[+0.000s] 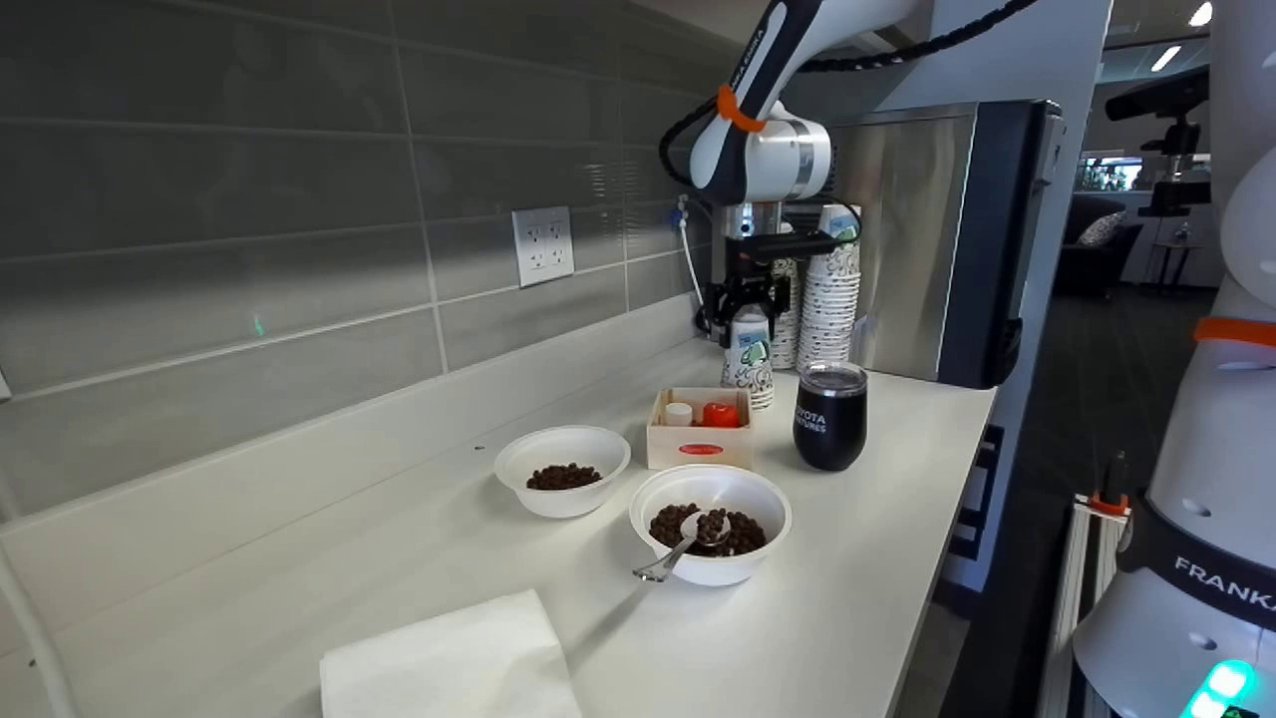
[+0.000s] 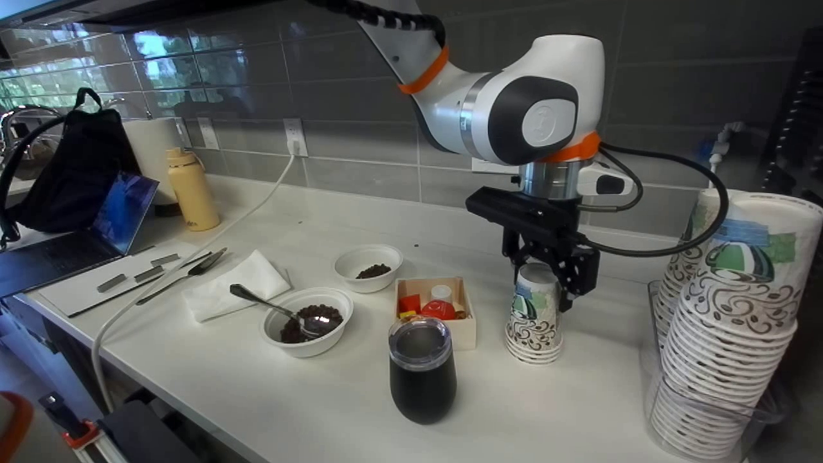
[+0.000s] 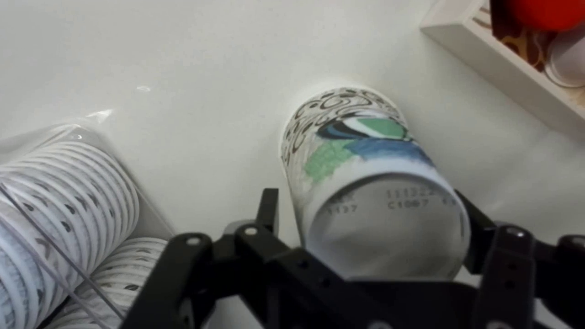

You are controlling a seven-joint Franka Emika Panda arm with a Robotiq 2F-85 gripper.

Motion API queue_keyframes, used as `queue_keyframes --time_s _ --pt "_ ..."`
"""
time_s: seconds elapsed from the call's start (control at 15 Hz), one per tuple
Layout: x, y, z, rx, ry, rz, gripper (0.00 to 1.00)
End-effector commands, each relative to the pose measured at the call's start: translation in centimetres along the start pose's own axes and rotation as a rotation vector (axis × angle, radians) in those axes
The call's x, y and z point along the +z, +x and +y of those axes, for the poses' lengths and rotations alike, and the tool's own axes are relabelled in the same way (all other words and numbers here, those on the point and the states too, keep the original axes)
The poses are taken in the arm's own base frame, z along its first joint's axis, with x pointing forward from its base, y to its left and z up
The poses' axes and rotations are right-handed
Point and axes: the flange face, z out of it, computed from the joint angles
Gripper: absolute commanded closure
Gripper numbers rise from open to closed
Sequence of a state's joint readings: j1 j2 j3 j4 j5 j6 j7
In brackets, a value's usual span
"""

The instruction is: Put the cups on the counter on the stack on the right

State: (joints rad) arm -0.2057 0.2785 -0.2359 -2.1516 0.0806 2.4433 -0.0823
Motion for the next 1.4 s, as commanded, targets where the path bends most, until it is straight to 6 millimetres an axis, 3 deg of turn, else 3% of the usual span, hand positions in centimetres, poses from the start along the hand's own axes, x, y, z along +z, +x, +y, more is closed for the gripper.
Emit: queue_keyframes --time_s 0.0,0.13,0.6,1.0,1.33 --pt "0.4 0.2 -0.2 -0.012 -0.007 -0.011 0.44" --pt "0.2 0.2 -0.2 -0.012 -0.013 -0.015 0.51" --pt "-3.1 -2.1 -1.1 -0.055 -0.065 -0.001 0.51" --pt "-6.9 -6.6 -1.3 -0.024 -0.045 0.011 0.51" --pt "-8.7 -11.1 0.7 0.126 -0.01 0.054 0.51"
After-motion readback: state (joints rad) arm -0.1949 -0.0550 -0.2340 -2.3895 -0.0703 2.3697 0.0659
